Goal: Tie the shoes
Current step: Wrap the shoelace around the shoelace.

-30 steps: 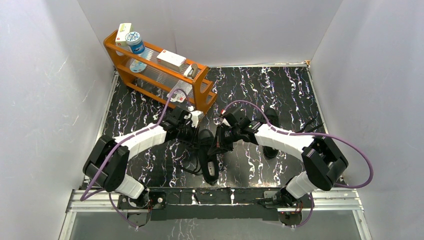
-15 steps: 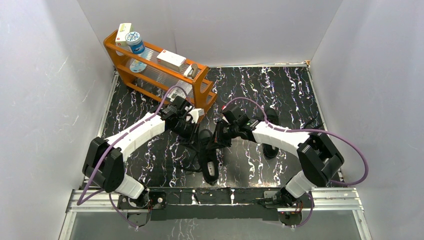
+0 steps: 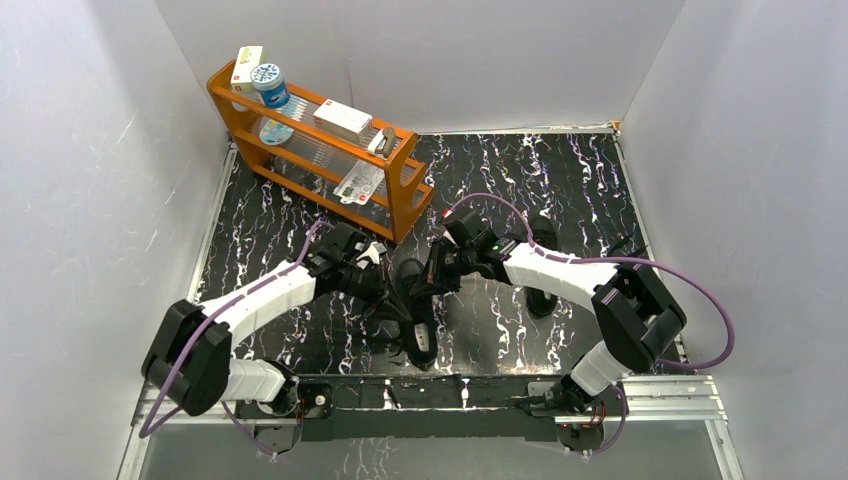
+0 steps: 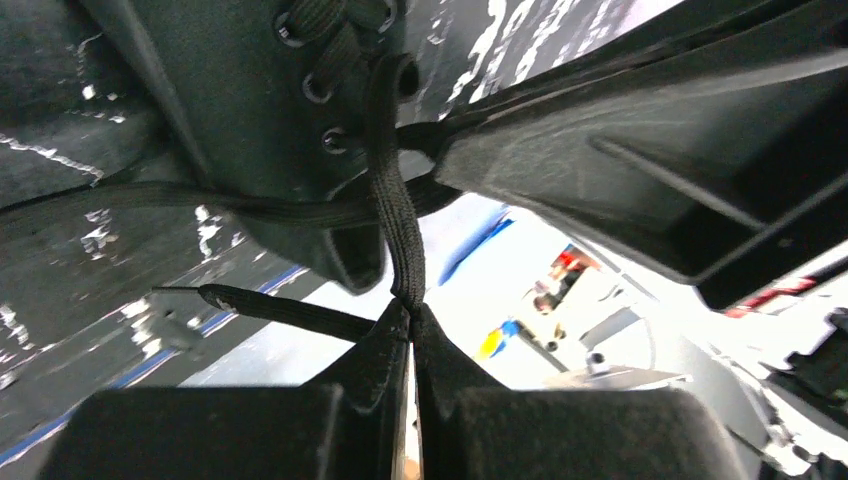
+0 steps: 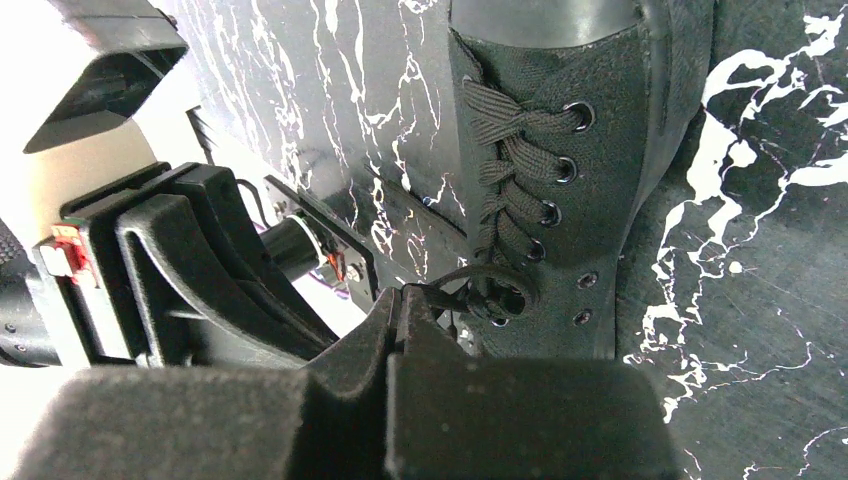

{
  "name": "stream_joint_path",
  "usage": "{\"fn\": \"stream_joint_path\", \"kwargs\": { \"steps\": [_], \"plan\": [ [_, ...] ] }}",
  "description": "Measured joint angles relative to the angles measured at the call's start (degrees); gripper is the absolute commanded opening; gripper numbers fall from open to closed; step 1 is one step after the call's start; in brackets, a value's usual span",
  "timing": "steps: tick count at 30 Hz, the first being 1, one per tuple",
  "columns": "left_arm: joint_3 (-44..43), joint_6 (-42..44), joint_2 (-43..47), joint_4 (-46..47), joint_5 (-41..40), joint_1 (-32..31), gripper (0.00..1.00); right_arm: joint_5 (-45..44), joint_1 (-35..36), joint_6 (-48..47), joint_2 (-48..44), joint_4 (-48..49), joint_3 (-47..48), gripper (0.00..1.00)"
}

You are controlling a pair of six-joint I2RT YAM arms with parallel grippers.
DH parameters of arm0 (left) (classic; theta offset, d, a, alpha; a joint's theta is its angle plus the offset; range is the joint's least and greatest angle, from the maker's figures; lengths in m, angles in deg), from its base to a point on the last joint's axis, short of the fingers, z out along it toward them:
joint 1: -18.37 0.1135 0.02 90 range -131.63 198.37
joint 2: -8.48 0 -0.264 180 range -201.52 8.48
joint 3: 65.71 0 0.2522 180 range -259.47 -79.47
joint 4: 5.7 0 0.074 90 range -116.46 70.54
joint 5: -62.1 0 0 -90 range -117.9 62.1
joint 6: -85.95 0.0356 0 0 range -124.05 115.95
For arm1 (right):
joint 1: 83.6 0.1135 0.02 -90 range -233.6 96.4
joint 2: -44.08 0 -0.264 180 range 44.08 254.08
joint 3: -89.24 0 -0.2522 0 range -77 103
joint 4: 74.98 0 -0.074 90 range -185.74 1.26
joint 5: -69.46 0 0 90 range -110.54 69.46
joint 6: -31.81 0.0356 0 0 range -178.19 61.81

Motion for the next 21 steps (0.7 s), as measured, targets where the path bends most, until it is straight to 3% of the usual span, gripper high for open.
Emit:
{"fn": "stream_joint_path", "kwargs": {
  "steps": [6, 11, 13, 15, 17, 20, 21],
  "plan": [
    [8.7, -18.8, 4.9, 17.9, -1.2, 0.0, 0.06, -0.3, 0.0, -0.2, 0.0, -0.1, 0.0, 0.0],
    [10.1, -23.9, 4.2, 24.2, -2.6, -0.5, 0.39, -0.3, 0.0, -0.4, 0.0, 0.0, 0.0, 0.0],
    [9.4, -22.8, 4.0, 24.1, -3.0, -0.8, 0.47, -0.2, 0.0, -0.7, 0.0, 0.0, 0.0, 0.0],
    [4.9, -17.1, 4.2, 16.8, -4.8, -0.8, 0.5, 0.0, 0.0, -2.0, 0.0, 0.0, 0.0, 0.0],
    [1.2, -10.3, 4.5, 8.3, -6.2, -0.3, 0.46, 0.9, 0.0, -4.1, 0.8, -0.2, 1.2, 0.0],
    [-3.8, -0.9, 6.0, -3.8, -10.5, 0.2, 0.31, 2.2, 0.0, -7.1, 1.4, -0.5, 2.3, 0.0],
    [-4.2, 2.9, 7.9, -4.7, -11.6, 0.5, 0.35, 2.6, 0.0, -7.4, 1.4, -0.5, 2.3, 0.0]
  ]
}}
